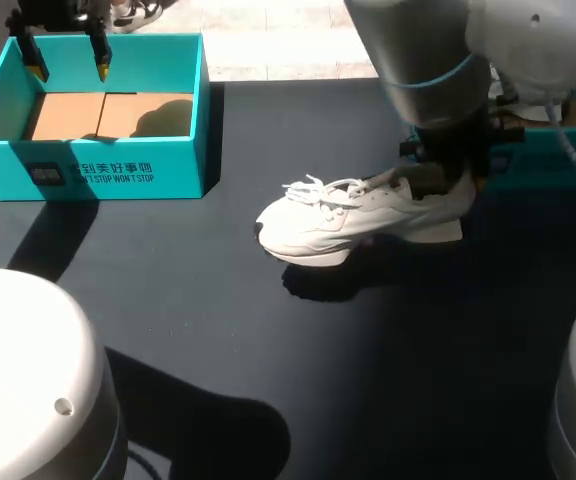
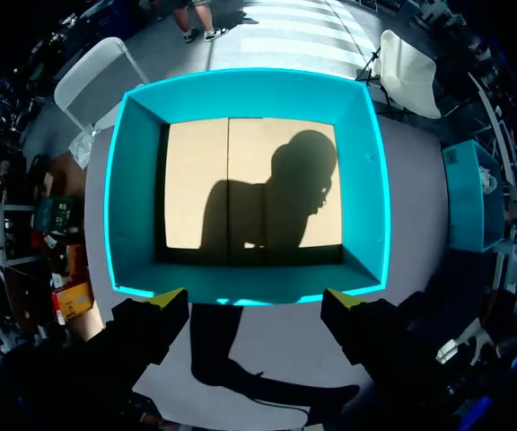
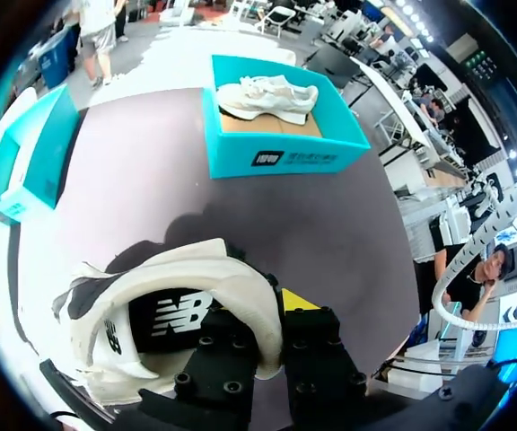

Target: Take the shoe out of the shoebox, open the shoe tongue, remove and reinsert the insole, then place the shoe into the shoebox

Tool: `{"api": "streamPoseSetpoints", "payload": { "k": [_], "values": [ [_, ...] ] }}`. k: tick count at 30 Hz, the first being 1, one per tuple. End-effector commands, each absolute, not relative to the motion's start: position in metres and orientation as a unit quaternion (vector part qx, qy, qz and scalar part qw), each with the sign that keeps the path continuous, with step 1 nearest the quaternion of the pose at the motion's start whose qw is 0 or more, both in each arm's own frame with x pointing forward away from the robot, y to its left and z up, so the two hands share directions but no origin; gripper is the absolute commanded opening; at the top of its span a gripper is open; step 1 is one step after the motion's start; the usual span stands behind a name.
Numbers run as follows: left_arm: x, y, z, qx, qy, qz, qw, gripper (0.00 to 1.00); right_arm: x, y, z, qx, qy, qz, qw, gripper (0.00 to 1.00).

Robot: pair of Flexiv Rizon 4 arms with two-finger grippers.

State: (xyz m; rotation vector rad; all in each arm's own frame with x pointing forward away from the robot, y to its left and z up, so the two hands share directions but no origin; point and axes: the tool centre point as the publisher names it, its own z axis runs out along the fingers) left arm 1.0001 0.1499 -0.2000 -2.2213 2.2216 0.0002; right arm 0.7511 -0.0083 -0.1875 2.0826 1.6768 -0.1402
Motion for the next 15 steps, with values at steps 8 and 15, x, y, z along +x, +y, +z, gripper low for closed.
{"api": "streamPoseSetpoints", "payload": {
  "k": [8,15],
  "values": [
    [1.000,0.150,-0.200,-0.707,0.707,0.000,0.000,1.00,0.751,-0.010,-0.187,0.757,0.610,-0.048,0.229,0.00],
    [1.000,0.150,-0.200,-0.707,0.707,0.000,0.000,1.00,0.741,0.021,-0.192,0.745,0.615,-0.055,0.253,0.00]
  ]
}}
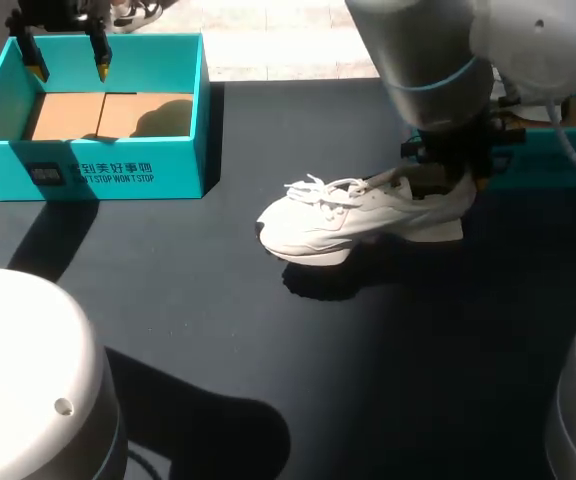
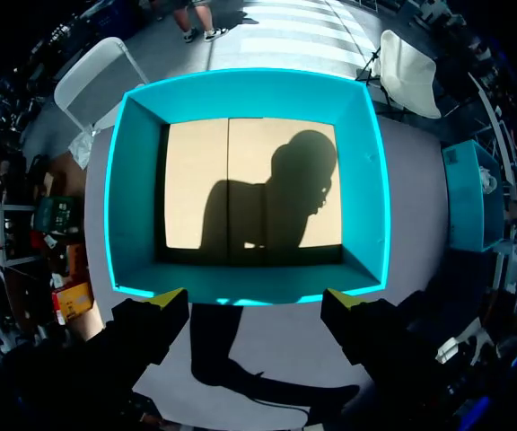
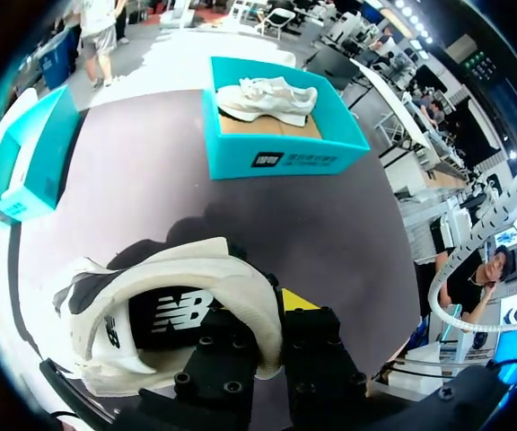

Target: Take the shoe out of the shoebox, open the shoe tongue, remove and reinsert the insole, then place the shoe into the shoebox

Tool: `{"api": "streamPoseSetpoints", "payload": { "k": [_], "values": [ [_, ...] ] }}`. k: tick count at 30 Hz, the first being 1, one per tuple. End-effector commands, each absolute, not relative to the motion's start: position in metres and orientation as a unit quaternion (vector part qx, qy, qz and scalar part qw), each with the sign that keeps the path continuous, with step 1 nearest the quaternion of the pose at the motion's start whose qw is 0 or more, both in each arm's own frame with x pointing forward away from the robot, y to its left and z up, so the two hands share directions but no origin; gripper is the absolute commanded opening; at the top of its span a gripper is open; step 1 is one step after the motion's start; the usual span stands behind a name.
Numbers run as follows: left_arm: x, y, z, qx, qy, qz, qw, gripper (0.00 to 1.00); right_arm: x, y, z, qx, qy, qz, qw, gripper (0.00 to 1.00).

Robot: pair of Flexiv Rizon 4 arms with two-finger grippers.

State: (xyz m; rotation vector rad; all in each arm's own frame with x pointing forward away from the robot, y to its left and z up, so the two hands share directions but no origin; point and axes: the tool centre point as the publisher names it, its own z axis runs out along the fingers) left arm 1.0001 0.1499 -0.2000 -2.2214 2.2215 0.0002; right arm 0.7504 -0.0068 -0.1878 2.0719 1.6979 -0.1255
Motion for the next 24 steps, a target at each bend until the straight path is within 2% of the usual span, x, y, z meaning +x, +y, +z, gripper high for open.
{"api": "streamPoseSetpoints", "payload": {
  "k": [1,8,10,13,24],
  "values": [
    [1.000,0.150,-0.200,-0.707,0.707,0.000,0.000,1.00,0.737,0.032,-0.195,0.742,0.618,-0.061,0.254,0.00],
    [1.000,0.150,-0.200,-0.707,0.707,0.000,0.000,1.00,0.711,0.090,-0.222,0.756,0.603,-0.053,0.251,0.00],
    [1.000,0.150,-0.200,-0.707,0.707,0.000,0.000,1.00,0.706,0.104,-0.228,0.758,0.610,-0.044,0.228,0.00],
    [1.000,0.150,-0.200,-0.707,0.707,0.000,0.000,1.00,0.700,0.121,-0.237,0.758,0.603,-0.051,0.243,0.00],
    [1.000,0.150,-0.200,-0.707,0.707,0.000,0.000,1.00,0.697,0.118,-0.279,0.799,0.550,-0.036,0.241,0.00]
  ]
}}
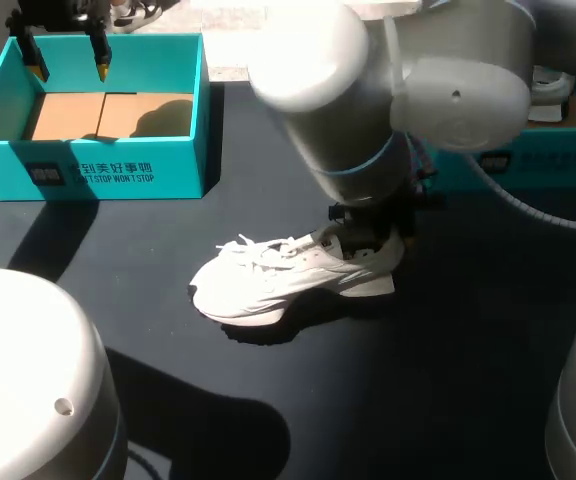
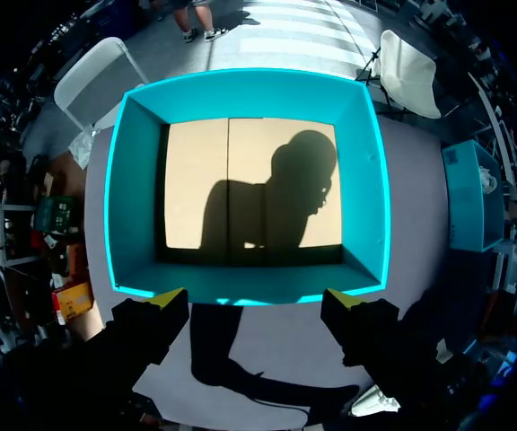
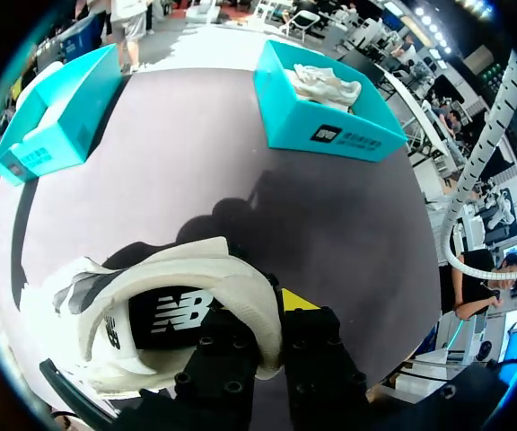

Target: Take the shoe out of the shoebox, open the shoe tongue, remove and reinsert the insole, then place the shoe into the shoebox

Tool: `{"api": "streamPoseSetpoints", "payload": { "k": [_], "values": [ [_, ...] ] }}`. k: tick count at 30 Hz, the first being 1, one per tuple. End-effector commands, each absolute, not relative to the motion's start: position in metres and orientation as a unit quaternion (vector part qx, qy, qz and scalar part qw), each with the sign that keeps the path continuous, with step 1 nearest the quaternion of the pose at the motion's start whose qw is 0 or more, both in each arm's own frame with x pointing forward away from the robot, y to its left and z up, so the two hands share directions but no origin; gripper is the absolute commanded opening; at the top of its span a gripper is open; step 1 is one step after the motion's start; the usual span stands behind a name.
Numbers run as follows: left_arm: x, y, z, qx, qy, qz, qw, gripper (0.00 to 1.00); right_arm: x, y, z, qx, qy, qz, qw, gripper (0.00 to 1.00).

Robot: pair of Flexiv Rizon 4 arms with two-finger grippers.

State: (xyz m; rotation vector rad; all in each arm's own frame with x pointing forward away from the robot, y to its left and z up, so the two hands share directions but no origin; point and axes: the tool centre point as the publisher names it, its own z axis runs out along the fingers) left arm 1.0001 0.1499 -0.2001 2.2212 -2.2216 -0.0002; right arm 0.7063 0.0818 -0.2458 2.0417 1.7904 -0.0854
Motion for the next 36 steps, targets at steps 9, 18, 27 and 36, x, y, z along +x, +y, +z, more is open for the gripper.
{"api": "streamPoseSetpoints", "payload": {
  "k": [9,18,27,36],
  "values": [
    [1.000,0.150,-0.200,0.707,-0.707,0.000,0.000,1.00,0.694,0.127,-0.321,0.820,0.530,-0.046,0.211,0.00],
    [1.000,0.150,-0.200,0.707,-0.707,0.000,0.000,1.00,0.699,0.131,-0.344,0.850,0.480,-0.043,0.214,0.00],
    [1.000,0.150,-0.200,0.707,-0.707,0.000,0.000,1.00,0.703,0.138,-0.360,0.859,0.459,-0.049,0.223,0.00],
    [1.000,0.150,-0.200,0.707,-0.707,0.000,0.000,1.00,0.700,0.141,-0.369,0.859,0.461,-0.056,0.215,0.07]
  ]
}}
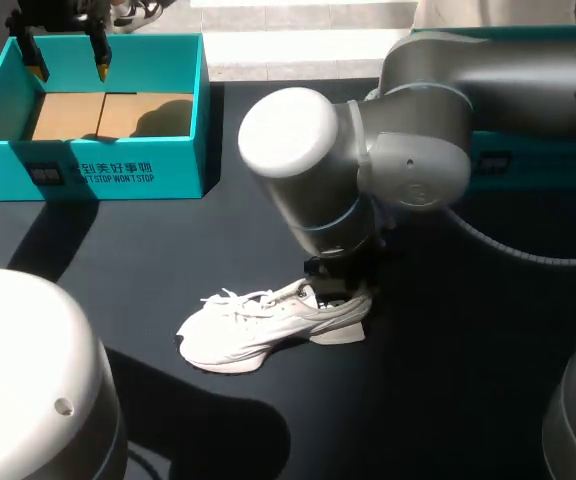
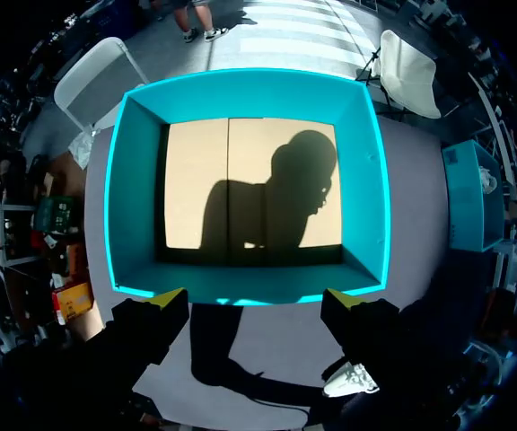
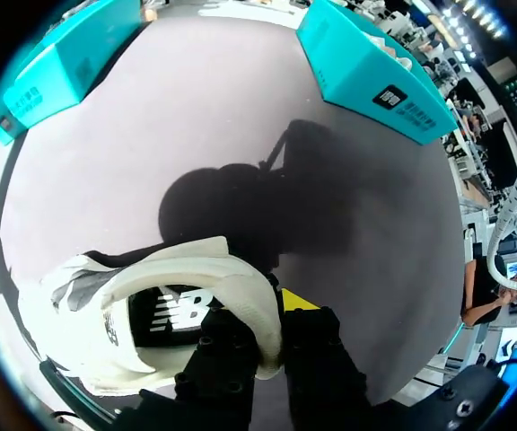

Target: Take the shoe out of the shoebox, open the shoe tongue, remove and reinsert the insole, then place the shoe into the shoebox

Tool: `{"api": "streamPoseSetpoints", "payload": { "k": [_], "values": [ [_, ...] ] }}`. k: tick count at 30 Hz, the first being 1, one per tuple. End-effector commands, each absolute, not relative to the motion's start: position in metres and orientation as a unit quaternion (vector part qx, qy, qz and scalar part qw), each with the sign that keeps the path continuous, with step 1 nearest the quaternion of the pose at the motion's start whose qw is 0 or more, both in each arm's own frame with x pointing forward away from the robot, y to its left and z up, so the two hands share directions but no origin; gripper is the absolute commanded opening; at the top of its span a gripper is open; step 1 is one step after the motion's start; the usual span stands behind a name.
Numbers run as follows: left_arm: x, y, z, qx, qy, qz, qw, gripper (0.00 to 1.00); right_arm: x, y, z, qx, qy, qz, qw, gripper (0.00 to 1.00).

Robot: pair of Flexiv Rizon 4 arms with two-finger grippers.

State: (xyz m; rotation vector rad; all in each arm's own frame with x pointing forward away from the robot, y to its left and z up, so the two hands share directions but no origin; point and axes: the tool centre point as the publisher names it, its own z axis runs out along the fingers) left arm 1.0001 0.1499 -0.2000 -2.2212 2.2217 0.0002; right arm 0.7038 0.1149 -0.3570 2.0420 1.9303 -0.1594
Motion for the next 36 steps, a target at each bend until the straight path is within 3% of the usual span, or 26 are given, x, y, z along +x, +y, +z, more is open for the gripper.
{"api": "streamPoseSetpoints", "payload": {
  "k": [1,2,3,15,21,23,26,36],
  "values": [
    [1.000,0.150,-0.200,-0.707,0.707,0.000,0.000,1.00,0.700,0.141,-0.369,0.861,0.459,-0.054,0.212,0.34],
    [1.000,0.150,-0.200,-0.707,0.707,0.000,0.000,1.00,0.699,0.141,-0.368,0.861,0.459,-0.054,0.212,0.54],
    [1.000,0.150,-0.200,-0.707,0.707,0.000,0.000,1.00,0.698,0.142,-0.365,0.860,0.463,-0.052,0.209,1.00],
    [1.000,0.150,-0.200,-0.707,0.707,0.000,0.000,1.00,0.699,0.131,-0.307,0.817,0.546,-0.025,0.184,1.00],
    [1.000,0.150,-0.200,-0.707,0.707,0.000,0.000,1.00,0.708,0.128,-0.280,0.707,0.698,0.030,0.104,1.00],
    [1.000,0.150,-0.200,-0.707,0.707,0.000,0.000,1.00,0.713,0.128,-0.277,0.650,0.757,0.058,0.033,1.00],
    [1.000,0.150,-0.200,-0.707,0.707,0.000,0.000,1.00,0.719,0.130,-0.273,0.588,0.804,0.084,-0.005,1.00],
    [1.000,0.150,-0.200,-0.707,0.707,0.000,0.000,1.00,0.732,0.133,-0.268,0.545,0.836,0.061,0.011,1.00]
  ]
}}
